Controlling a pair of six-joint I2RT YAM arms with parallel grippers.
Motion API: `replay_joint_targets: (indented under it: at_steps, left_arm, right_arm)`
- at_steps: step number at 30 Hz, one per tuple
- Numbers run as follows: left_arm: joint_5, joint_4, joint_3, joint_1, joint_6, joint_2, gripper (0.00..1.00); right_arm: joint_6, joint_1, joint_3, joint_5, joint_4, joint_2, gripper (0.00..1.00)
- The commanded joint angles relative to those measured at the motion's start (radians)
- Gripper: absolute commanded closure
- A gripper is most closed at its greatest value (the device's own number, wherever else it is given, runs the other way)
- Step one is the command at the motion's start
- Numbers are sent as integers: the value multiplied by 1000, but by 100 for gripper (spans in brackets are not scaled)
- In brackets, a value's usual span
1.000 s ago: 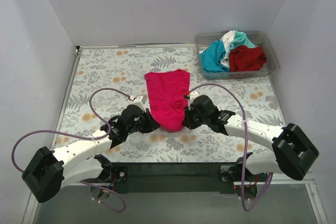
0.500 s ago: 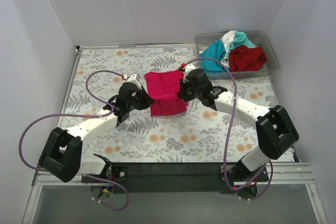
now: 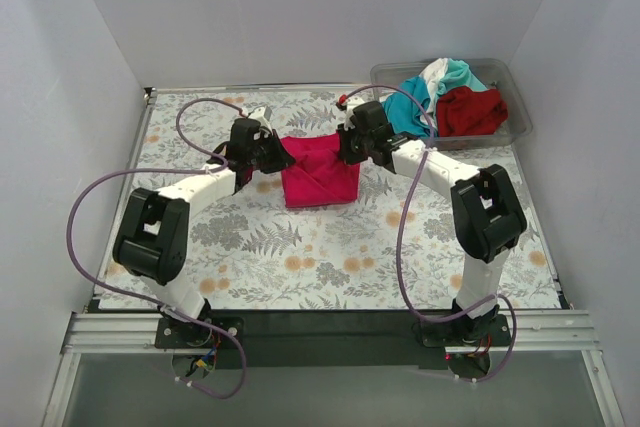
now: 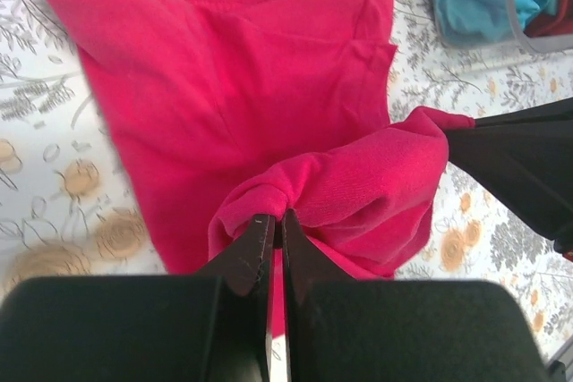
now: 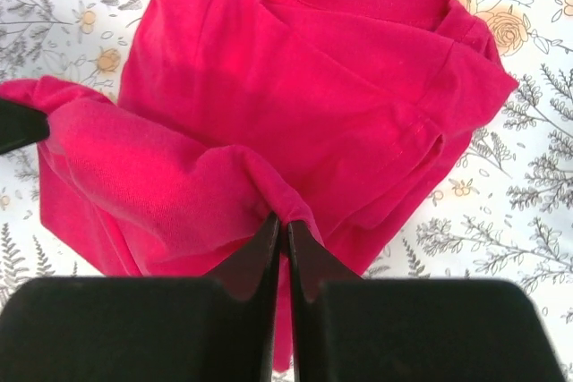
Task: Fold and stack the t-shirts
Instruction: Fold the tshirt
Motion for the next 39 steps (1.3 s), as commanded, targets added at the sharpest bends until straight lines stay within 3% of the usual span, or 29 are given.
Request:
replay_joint_targets:
  at_steps: [1,20,21,22,24,25,27,31,39]
  left_arm:
    - [52,-15,77,35,46,38,100]
    - [124,-67,355,103,67,340,100]
    - [118,-74,370,104,69,347,95]
    - [85,-83,389,104,67,354,76]
    - [31,-109,426,106,60,358,55]
    - [-14,-115,433,106,52,343,38]
    - [-57,-123,438,106,44,308,12]
    - [-127,-110,382,104,38,159,8]
    - [40,-57,190,101,14,61,6]
  right_arm:
    - [-37,-19,107,-32,-19,55,99]
    - [-76,-78,377,-19,-138,278,99]
    - [-73,-79,385,-14,-141,284,99]
    - [-71,-84,398,-12,-145,293,98]
    - [-66,-88,417,-11,-152,302,78]
    - [-66,-90,432,-8,-154,299,58]
    - [-68,-90,446,6,-161,287,50]
    - [-73,-90,434,37,-163,186,39]
    - [-50,-76,201,-61,-73,20,38]
